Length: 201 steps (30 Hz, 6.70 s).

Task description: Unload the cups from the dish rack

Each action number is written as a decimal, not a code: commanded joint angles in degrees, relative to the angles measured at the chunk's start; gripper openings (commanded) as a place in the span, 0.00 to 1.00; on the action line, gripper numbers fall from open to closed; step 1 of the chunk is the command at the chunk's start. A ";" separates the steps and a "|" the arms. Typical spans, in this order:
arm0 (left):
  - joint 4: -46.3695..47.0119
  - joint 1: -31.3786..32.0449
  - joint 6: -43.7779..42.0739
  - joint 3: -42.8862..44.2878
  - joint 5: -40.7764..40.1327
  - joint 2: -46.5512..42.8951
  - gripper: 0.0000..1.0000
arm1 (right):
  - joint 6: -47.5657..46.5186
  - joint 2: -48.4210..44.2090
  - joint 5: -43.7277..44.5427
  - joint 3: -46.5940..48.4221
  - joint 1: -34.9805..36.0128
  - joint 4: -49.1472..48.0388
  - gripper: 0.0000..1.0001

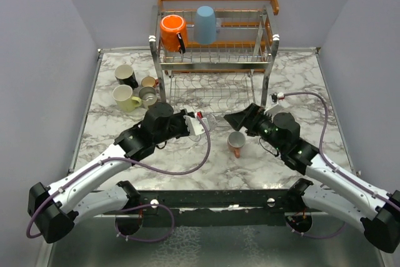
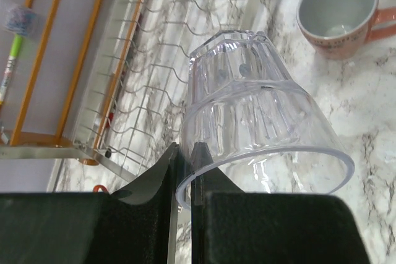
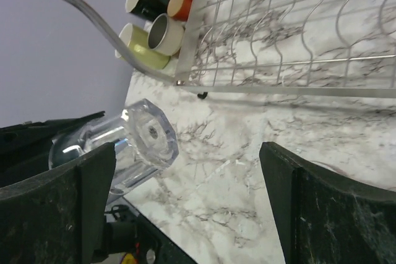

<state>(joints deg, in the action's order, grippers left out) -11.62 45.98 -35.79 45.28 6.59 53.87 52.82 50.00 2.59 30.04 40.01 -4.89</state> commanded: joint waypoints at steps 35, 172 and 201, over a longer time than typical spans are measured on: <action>-37.58 12.53 -5.76 33.79 -15.57 46.28 0.41 | -13.91 -11.10 33.93 9.40 -0.13 21.46 1.00; -21.59 -2.91 0.27 4.62 -6.91 -9.22 0.99 | -39.37 32.23 8.75 79.13 -0.07 25.11 0.43; -4.26 -2.90 6.12 -1.85 13.81 -12.33 0.98 | 11.07 4.60 -17.42 4.08 0.07 -21.26 0.41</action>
<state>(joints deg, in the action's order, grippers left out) -18.33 43.18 -31.29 43.16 16.47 41.32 53.84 52.10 -11.94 37.80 40.01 -7.77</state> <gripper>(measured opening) 0.990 0.645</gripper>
